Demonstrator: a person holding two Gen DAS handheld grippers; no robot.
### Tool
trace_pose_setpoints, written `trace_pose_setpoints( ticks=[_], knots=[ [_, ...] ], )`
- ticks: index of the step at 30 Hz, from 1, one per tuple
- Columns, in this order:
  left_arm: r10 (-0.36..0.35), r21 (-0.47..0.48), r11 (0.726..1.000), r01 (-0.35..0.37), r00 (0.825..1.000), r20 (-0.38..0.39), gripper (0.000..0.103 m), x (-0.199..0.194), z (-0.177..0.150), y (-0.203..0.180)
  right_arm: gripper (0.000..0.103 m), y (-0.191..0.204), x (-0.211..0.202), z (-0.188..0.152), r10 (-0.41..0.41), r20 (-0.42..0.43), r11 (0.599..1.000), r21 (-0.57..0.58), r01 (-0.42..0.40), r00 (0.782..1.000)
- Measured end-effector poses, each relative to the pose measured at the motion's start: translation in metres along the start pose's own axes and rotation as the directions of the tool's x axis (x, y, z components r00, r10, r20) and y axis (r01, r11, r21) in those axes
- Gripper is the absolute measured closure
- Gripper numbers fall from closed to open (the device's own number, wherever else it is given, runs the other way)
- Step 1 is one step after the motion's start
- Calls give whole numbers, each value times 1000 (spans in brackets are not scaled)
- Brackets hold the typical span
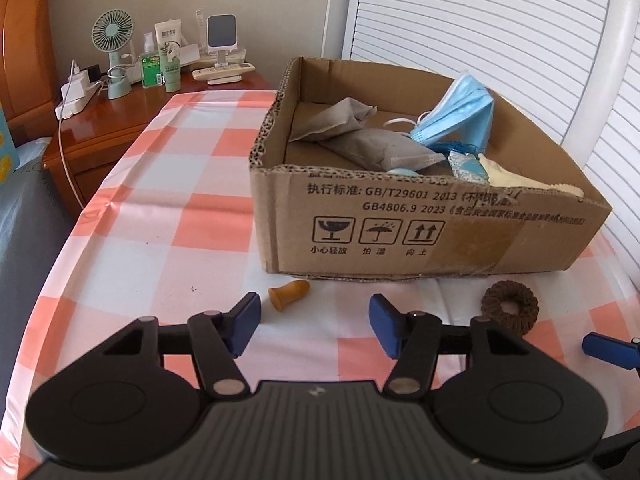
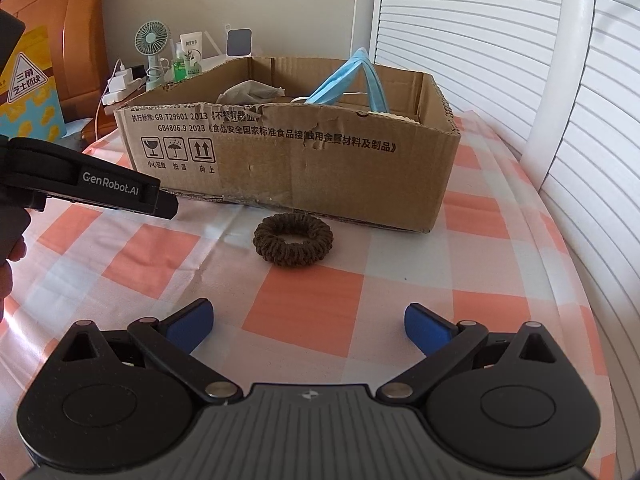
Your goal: Organize soft objects
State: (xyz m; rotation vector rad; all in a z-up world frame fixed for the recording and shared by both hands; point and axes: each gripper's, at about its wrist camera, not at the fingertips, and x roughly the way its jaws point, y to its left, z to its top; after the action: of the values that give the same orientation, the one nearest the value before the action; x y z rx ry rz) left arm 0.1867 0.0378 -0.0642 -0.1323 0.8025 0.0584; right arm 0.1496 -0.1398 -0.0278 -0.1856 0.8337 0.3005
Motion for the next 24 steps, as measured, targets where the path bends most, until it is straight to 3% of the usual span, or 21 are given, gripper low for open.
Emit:
trace_pose_setpoints(
  ticks=[11, 19, 24],
  knots=[
    [-79, -10, 997, 79, 997, 17, 49, 8, 7, -4, 0, 1, 1, 0, 5, 10, 1000, -5, -5, 1000],
    [-39, 35, 999, 37, 998, 46, 75, 6, 2, -3, 0, 5, 4, 4, -19, 23, 999, -28, 19, 1000],
    [-21, 27, 999, 20, 998, 57, 80, 7, 2, -2, 2, 9, 8, 13, -25, 36, 998, -54, 26, 999]
  ],
)
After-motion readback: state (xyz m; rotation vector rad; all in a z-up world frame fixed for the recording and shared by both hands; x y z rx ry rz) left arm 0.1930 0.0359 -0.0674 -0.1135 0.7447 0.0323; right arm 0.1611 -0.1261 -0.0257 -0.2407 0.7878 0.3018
